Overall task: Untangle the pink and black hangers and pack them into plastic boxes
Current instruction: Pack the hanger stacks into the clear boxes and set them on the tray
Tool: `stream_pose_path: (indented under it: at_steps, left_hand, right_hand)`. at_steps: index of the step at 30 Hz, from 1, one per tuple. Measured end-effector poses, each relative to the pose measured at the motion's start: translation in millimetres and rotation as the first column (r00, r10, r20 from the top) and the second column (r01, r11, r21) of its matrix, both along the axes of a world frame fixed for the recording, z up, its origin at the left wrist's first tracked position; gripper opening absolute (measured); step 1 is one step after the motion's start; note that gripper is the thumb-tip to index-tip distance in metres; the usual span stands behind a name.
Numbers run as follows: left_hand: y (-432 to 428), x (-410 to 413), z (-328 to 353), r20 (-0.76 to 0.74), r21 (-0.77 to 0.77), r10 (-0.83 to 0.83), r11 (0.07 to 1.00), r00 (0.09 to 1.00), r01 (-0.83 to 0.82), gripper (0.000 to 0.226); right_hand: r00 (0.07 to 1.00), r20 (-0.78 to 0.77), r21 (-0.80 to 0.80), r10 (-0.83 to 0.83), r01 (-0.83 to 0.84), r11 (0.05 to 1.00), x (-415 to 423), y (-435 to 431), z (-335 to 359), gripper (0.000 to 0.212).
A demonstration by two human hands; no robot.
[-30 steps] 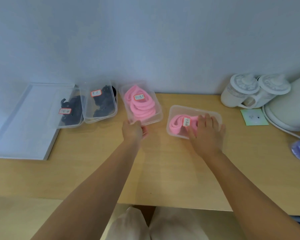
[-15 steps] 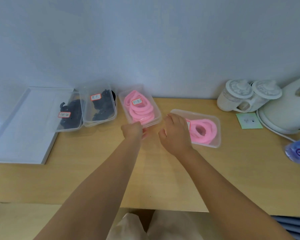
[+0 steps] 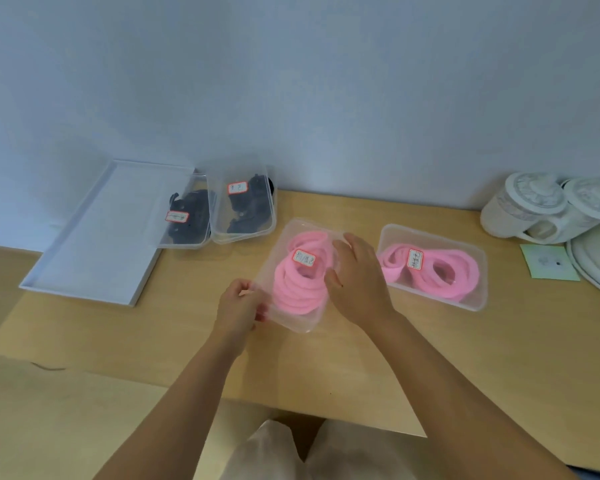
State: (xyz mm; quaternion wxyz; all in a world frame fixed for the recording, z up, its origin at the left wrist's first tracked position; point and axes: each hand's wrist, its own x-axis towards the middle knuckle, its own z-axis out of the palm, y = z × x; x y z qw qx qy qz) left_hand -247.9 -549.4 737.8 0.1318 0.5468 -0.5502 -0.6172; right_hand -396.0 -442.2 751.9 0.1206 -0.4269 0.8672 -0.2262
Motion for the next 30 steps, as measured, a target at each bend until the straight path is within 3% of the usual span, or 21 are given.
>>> stream_pose_path:
  at_steps: [3,6,10,13,15,19,22,27,30]
  left_hand:
    - [-13,4,5,0.056,-0.015,-0.136,0.990,0.989,0.137,0.014]
    - [-20,2,1,0.094,-0.107,-0.111,0.987,0.989,0.121,0.026]
    - [-19,2,-7,0.075,-0.185,-0.041,0.981,0.996,0.054,0.038]
    - [-19,0,-7,0.110,-0.225,-0.105,0.966,0.988,0.128,0.043]
    - [-23,-2,-9,0.147,-0.244,-0.110,0.959,0.983,0.144,0.050]
    - [-30,-8,-6,0.271,-0.318,-0.169,0.914,0.948,0.254,0.051]
    - [-23,-10,1,0.428,-0.347,-0.211,0.860,0.879,0.375,0.048]
    - [-7,-11,-2,0.555,-0.420,-0.224,0.756,0.801,0.502,0.055]
    - [-6,-12,-7,0.609,-0.440,-0.253,0.680,0.752,0.586,0.057]
  right_hand:
    - [0.999,0.019,0.107,0.043,-0.044,0.993,2,-9,-3,0.060]
    - [0.994,0.105,0.192,0.002,-0.022,0.981,2,-17,-6,0.066]
    - [0.997,-0.003,0.187,-0.079,0.078,0.979,-4,-20,-1,0.050]
    - [0.993,-0.008,0.201,-0.121,0.120,0.972,-4,-18,-5,0.037]
    - [0.990,-0.007,0.218,-0.139,0.137,0.966,-1,-15,-10,0.039]
    - [0.976,-0.035,0.128,-0.213,0.216,0.968,-5,-18,-11,0.025]
    - [0.972,-0.075,0.120,-0.223,0.231,0.966,-17,-31,-5,0.028]
    - [0.984,-0.100,0.295,-0.149,0.173,0.940,-25,-49,-4,0.029]
    - [0.985,-0.124,0.341,-0.118,0.154,0.927,-24,-53,-11,0.059]
